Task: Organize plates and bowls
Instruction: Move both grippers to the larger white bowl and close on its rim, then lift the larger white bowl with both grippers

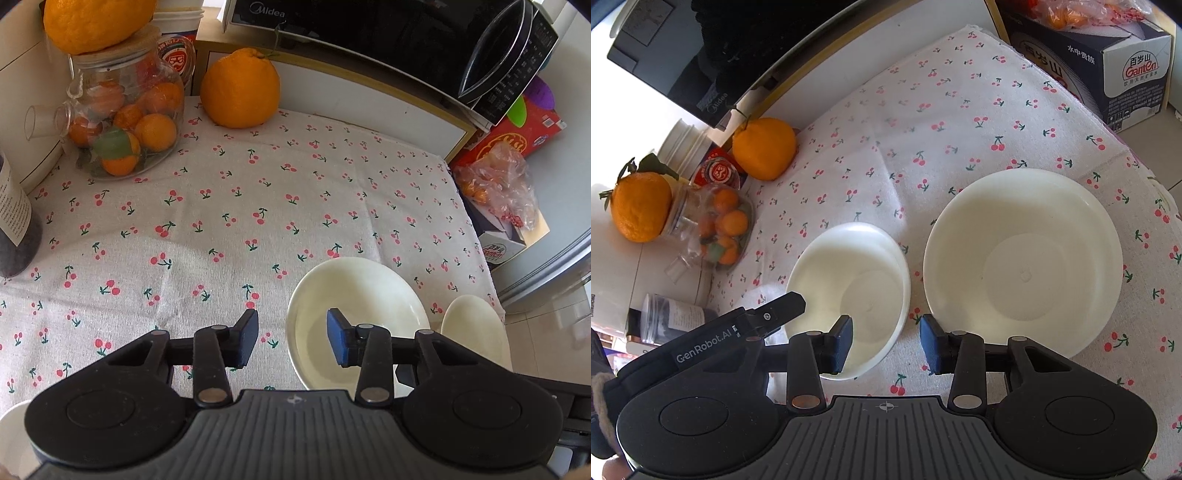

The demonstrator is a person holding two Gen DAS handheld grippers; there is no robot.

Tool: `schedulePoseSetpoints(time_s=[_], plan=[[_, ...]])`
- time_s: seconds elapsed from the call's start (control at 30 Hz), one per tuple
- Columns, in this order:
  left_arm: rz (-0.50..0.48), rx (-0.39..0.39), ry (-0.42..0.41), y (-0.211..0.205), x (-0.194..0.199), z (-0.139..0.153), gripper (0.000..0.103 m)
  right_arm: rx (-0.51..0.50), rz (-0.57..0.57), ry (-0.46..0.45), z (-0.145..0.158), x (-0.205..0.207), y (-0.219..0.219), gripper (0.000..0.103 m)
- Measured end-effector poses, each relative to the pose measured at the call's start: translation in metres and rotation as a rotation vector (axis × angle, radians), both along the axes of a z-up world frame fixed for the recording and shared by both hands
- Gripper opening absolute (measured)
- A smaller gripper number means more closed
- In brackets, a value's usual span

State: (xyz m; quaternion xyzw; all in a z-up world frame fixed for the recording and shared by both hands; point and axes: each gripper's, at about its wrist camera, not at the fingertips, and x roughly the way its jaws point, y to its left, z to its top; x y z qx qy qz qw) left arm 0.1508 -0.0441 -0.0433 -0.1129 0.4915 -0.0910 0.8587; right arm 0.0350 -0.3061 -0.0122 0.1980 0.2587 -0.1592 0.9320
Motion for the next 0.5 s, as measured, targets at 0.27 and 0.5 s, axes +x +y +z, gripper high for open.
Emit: schedulePoseSetpoints(time_s=[0.27,0.5], plan=[[-0.012,0.017,-0.004,-0.001,0.002,-0.006,0.025,-0.021,-0.020,0.012,-0.003,0.007,0.000,0.026],[-0.044,0.032,-0.016,-0.008,0.001,-0.008,0.013,-0.054,-0.027,0.023,-0.005,0.011,0.004,0.016]])
